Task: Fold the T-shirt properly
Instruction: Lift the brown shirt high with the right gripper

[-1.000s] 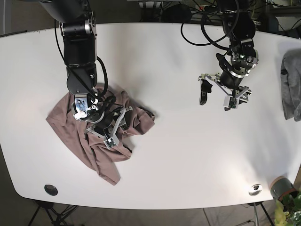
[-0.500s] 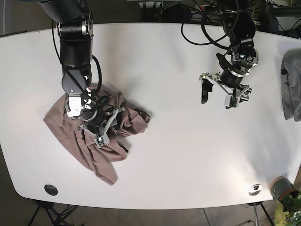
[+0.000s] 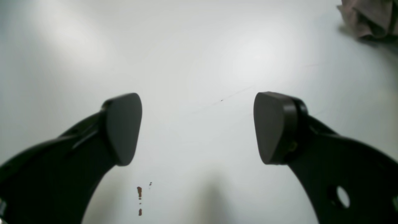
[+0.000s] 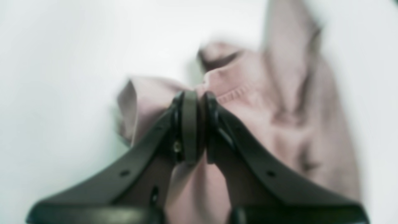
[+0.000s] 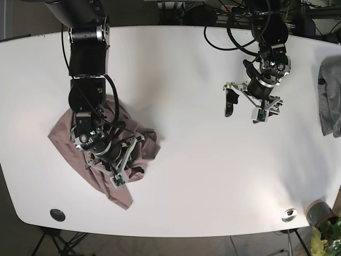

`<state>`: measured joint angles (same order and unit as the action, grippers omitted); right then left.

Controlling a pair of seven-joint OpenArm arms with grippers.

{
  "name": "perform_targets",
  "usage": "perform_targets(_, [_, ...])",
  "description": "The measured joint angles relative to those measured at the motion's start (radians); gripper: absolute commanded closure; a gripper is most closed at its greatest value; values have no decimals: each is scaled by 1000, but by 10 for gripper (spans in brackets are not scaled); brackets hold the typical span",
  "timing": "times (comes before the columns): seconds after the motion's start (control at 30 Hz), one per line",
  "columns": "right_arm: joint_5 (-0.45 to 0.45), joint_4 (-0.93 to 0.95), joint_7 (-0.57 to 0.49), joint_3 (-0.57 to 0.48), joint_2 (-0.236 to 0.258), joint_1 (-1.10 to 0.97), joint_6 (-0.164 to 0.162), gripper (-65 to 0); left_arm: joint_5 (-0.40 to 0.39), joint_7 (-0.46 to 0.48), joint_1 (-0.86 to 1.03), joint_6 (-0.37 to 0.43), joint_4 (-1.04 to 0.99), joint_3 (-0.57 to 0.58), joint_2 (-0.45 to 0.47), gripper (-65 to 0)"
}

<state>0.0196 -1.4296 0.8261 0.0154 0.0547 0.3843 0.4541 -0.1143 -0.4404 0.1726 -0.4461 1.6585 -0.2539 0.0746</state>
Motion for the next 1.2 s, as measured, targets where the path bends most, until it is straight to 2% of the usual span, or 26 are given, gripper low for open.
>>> perform_targets(0.17, [2,-98,108,-2,-1,98,5,-21,-1,-2,9,1,23,35,-2,-517])
perform_targets(0.37, [3,-140,177,-2,1,244,12,-21,-11,3,34,-3,63,98,-8,-517])
perform_targets(0.67, [7,-138,208,-3,4,513,15,-21,-2,3,29,1,65,169,-85,-517])
perform_targets(0.8, [6,-94,232,-11,9,651,13,-21,-2,3,29,1,66,222,-87,-517])
perform_targets(0.97, [5,-57,227,-78,11,791,16,-21,0,3,29,4,66,262,-85,-517])
perform_targets(1.2, [10,6,222,-107,5,890,16,-21,1,5,20,4,82,285,-105,-517])
